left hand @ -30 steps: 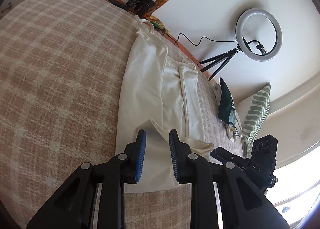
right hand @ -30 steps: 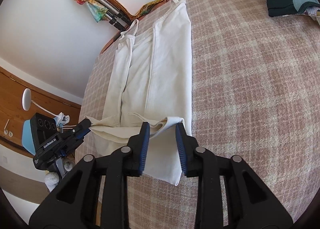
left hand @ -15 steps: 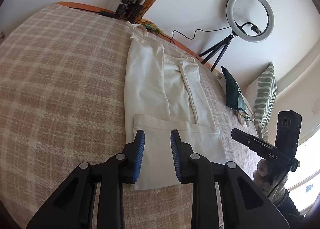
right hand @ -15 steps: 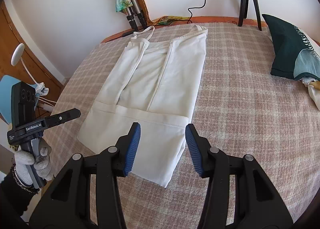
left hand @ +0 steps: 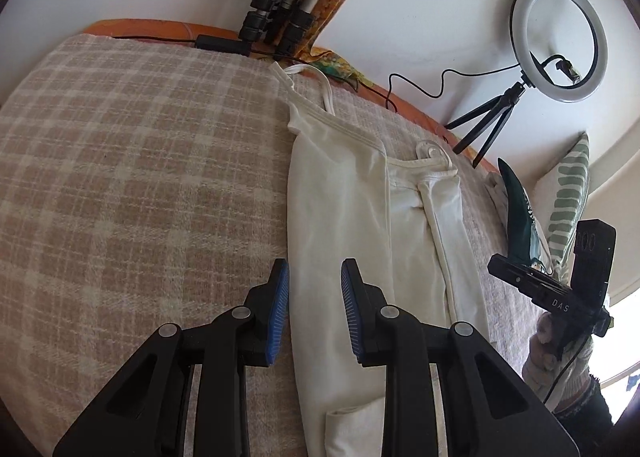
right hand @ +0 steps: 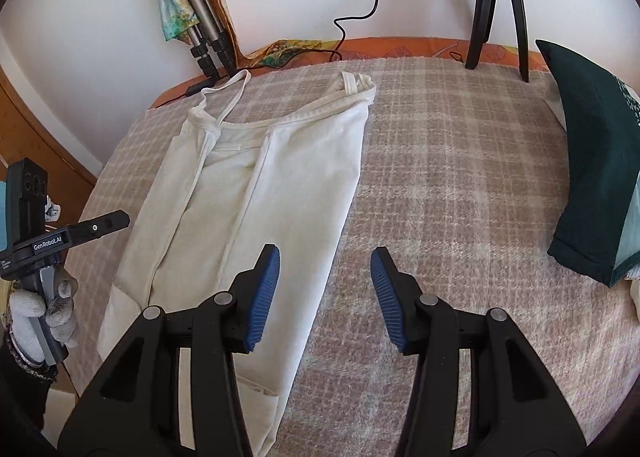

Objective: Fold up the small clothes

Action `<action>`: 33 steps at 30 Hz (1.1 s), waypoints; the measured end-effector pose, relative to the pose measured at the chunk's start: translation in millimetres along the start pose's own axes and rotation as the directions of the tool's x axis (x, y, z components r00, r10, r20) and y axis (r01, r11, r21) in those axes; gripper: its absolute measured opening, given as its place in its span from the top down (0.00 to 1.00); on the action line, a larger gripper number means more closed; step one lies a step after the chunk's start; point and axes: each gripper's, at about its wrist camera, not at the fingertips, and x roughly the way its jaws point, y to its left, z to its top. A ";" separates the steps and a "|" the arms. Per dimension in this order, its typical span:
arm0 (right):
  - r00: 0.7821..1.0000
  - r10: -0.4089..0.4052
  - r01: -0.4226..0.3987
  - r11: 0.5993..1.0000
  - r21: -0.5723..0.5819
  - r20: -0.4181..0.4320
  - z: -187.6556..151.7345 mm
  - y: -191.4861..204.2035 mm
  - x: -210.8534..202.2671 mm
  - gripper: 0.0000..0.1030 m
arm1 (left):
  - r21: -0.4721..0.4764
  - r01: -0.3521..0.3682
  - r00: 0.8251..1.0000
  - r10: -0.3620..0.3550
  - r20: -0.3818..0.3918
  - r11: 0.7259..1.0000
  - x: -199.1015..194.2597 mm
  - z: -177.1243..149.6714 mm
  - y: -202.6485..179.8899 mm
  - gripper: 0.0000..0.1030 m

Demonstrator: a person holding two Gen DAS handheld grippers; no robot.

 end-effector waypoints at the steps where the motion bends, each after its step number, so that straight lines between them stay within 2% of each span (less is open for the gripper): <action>1: 1.000 0.004 -0.004 1.000 0.003 0.001 6.0 -2.3 4.7 0.51 | -0.001 -0.006 1.000 0.006 0.000 1.000 6.7 5.6 0.7 0.76; 6: 1.000 0.030 -0.030 0.998 0.052 0.006 36.0 -18.0 27.5 0.51 | -0.048 0.019 1.000 -0.019 0.008 0.999 32.5 32.3 13.6 0.76; 10: 0.999 0.041 -0.043 0.994 0.096 0.023 56.5 -32.7 46.9 0.51 | -0.052 0.064 0.998 -0.063 0.019 0.997 46.6 48.3 17.9 0.76; 13: 0.999 0.026 -0.030 0.995 0.098 0.037 67.4 -37.7 58.2 0.51 | -0.019 0.041 0.999 -0.041 0.033 0.999 54.5 59.5 14.7 0.76; 19: 0.998 -0.054 0.053 0.998 0.014 0.039 79.6 -27.6 71.0 0.51 | 0.036 -0.050 0.998 0.049 0.041 0.998 69.9 83.9 3.7 0.76; 24: 0.999 -0.037 0.037 0.999 -0.001 0.040 85.4 -22.3 74.5 0.52 | -0.032 -0.004 0.998 0.006 0.066 0.999 76.8 93.4 12.5 0.76; 25: 0.999 -0.033 0.034 0.999 -0.002 0.039 85.9 -21.4 75.2 0.54 | -0.039 0.004 0.997 -0.001 0.073 0.999 77.1 94.3 14.4 0.76; 27: 0.999 -0.034 0.035 0.999 -0.015 0.036 86.3 -17.4 77.9 0.62 | -0.038 -0.015 0.997 0.018 0.079 0.999 78.8 94.9 15.0 0.86; 28: 0.999 -0.039 0.040 0.999 -0.024 0.032 87.1 -14.1 81.2 0.70 | -0.043 -0.020 0.997 0.023 0.076 0.999 80.0 95.0 15.9 0.93; 31: 0.998 -0.061 0.063 0.996 -0.056 0.030 88.5 -4.7 84.4 0.85 | -0.054 0.015 0.997 -0.011 0.070 0.998 80.9 95.9 19.5 0.95; 33: 0.997 -0.070 0.072 0.996 -0.054 0.029 90.2 -3.0 83.3 0.88 | -0.067 0.035 0.997 -0.030 0.067 0.997 79.4 96.1 22.3 0.96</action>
